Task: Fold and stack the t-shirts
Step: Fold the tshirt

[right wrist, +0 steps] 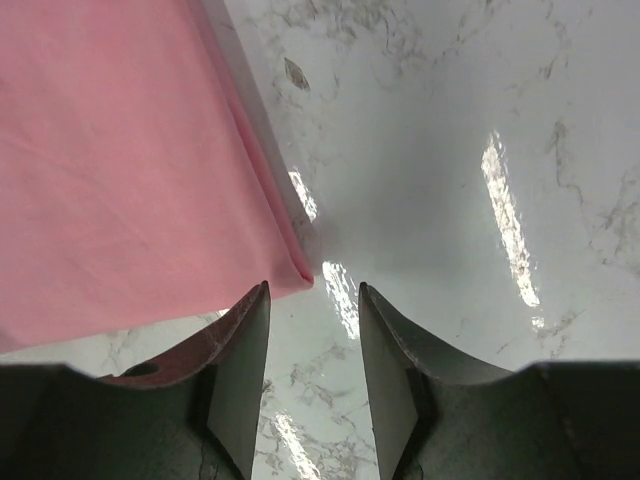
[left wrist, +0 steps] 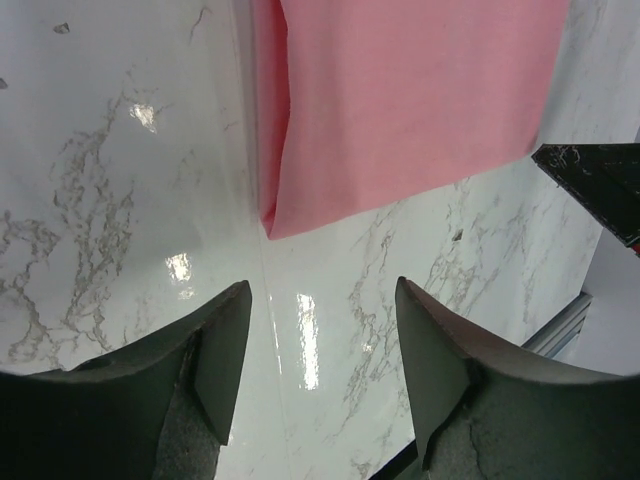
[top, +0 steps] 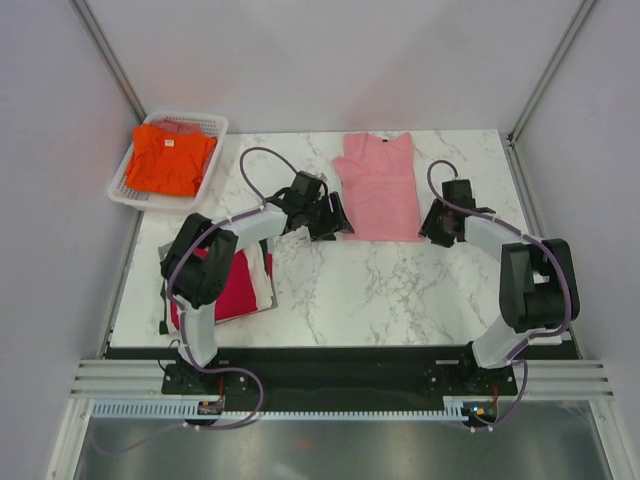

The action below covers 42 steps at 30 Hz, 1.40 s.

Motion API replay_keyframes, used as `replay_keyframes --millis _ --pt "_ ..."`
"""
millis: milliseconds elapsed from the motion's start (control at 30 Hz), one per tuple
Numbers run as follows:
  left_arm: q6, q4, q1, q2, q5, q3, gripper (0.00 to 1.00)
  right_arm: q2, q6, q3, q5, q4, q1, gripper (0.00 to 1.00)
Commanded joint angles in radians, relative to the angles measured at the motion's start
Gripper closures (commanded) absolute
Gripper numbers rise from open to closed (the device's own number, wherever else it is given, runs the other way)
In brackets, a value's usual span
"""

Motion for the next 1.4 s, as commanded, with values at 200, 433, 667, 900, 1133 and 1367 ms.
replay_keyframes --millis 200,433,667,900,1133,1367 --pt "0.001 0.045 -0.015 0.046 -0.047 0.018 0.41 0.051 -0.002 -0.029 -0.06 0.103 -0.002 0.55" --pt "-0.002 0.014 -0.019 0.081 -0.062 0.038 0.47 0.091 0.006 -0.02 -0.055 0.119 0.0 0.69" --pt "-0.002 -0.001 -0.028 0.104 -0.079 0.047 0.49 0.078 -0.003 -0.025 -0.054 0.12 0.0 0.98" --pt "0.002 -0.042 -0.026 0.159 -0.107 0.136 0.56 0.065 -0.003 -0.037 -0.069 0.134 0.0 0.98" --pt "0.022 -0.075 -0.026 0.195 -0.119 0.172 0.98 0.052 -0.01 -0.04 -0.094 0.146 0.001 1.0" --pt "0.068 -0.053 -0.042 0.032 -0.15 0.003 0.98 -0.047 -0.023 -0.077 -0.106 0.134 0.029 1.0"
